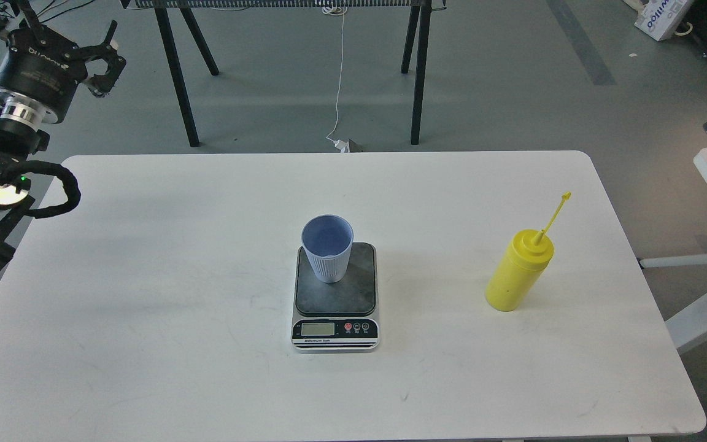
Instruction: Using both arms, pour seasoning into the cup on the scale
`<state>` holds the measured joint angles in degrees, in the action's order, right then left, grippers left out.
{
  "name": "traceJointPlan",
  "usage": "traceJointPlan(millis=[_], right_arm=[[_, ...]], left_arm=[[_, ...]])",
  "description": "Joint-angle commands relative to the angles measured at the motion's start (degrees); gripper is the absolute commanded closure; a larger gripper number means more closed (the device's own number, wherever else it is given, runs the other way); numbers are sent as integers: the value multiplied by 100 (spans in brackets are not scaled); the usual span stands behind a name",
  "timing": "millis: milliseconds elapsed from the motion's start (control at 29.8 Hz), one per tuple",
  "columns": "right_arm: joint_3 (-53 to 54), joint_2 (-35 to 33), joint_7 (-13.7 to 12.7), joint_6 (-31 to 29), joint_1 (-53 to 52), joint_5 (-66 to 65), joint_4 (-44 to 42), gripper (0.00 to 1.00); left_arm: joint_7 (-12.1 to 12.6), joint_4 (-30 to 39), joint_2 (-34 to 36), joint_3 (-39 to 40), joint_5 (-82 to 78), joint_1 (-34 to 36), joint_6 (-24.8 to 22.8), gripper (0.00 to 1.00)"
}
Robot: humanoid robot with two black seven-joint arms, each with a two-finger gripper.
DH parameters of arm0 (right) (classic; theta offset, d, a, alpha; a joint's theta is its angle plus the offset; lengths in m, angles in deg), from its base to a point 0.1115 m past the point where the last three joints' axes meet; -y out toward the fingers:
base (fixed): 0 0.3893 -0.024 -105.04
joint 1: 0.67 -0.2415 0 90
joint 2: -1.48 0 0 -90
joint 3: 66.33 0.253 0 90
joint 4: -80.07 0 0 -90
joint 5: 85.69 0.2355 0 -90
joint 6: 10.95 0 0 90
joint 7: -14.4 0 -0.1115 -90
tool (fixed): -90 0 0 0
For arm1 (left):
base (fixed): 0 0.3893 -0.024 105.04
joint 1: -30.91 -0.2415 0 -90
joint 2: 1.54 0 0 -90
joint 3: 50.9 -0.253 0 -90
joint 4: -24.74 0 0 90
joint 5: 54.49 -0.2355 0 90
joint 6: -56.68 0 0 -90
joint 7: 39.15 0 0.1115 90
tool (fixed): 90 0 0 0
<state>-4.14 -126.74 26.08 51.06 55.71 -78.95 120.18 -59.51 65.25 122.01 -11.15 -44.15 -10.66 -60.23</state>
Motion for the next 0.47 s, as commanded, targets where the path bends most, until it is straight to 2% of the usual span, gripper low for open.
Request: traceJointPlan(millis=[0,134,436], right_arm=[[-505,438,-8,0,-996,38,-1160,1],[-541,974,-25,0,-1533,47,-1997,1],[-550,1362,1,0,-1578,47,-2042,1]], left_arm=[[-2,-96,2,-11,3,-18,-24,0],[-37,-35,11,33,12,-237,-16,0],[-37,-17,28,200,3,-404,-7,0]])
